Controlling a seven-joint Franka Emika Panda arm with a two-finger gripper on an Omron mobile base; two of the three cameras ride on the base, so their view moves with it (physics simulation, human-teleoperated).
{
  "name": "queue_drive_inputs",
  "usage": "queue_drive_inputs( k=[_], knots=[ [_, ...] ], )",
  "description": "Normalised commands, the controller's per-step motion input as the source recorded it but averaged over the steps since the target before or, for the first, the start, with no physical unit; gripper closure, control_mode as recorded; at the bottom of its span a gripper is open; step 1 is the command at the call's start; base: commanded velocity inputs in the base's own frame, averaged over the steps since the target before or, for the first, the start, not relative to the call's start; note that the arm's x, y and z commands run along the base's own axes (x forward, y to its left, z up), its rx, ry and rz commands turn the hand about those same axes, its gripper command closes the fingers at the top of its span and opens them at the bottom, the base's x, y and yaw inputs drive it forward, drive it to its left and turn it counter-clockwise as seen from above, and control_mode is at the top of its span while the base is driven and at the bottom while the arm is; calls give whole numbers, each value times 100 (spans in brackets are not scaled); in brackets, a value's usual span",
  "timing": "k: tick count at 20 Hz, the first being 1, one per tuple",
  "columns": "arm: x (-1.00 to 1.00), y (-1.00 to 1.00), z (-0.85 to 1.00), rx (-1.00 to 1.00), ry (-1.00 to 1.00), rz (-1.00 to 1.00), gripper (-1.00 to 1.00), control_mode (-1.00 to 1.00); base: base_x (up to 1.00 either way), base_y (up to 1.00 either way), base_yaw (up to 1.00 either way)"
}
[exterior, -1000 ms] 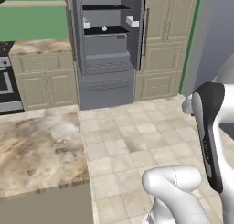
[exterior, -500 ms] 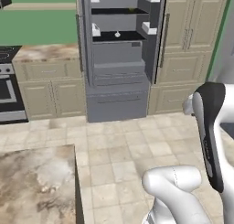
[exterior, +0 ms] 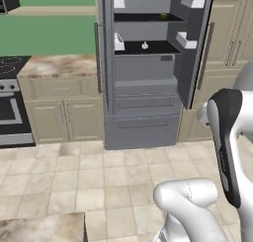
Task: Retrieve the bottle and the shaker from the cabinet and place them next to the mixing bowl on the counter. Then add garlic from the fridge to the mixing bowl.
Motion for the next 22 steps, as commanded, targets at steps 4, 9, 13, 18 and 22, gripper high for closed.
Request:
queue_drive_inputs(
  k=[4, 9, 13, 18, 22],
  knots=[
    [0, 0, 0, 0, 0, 0, -100, 100, 100, -14, 9],
    [0, 0, 0, 0, 0, 0, -100, 100, 95, -24, 0],
    [0, 0, 0, 0, 0, 0, -100, 100, 73, -26, -8],
    [0, 0, 0, 0, 0, 0, -100, 100, 64, -7, -23],
    [0, 0, 0, 0, 0, 0, -100, 100, 64, -10, -24]
  ],
)
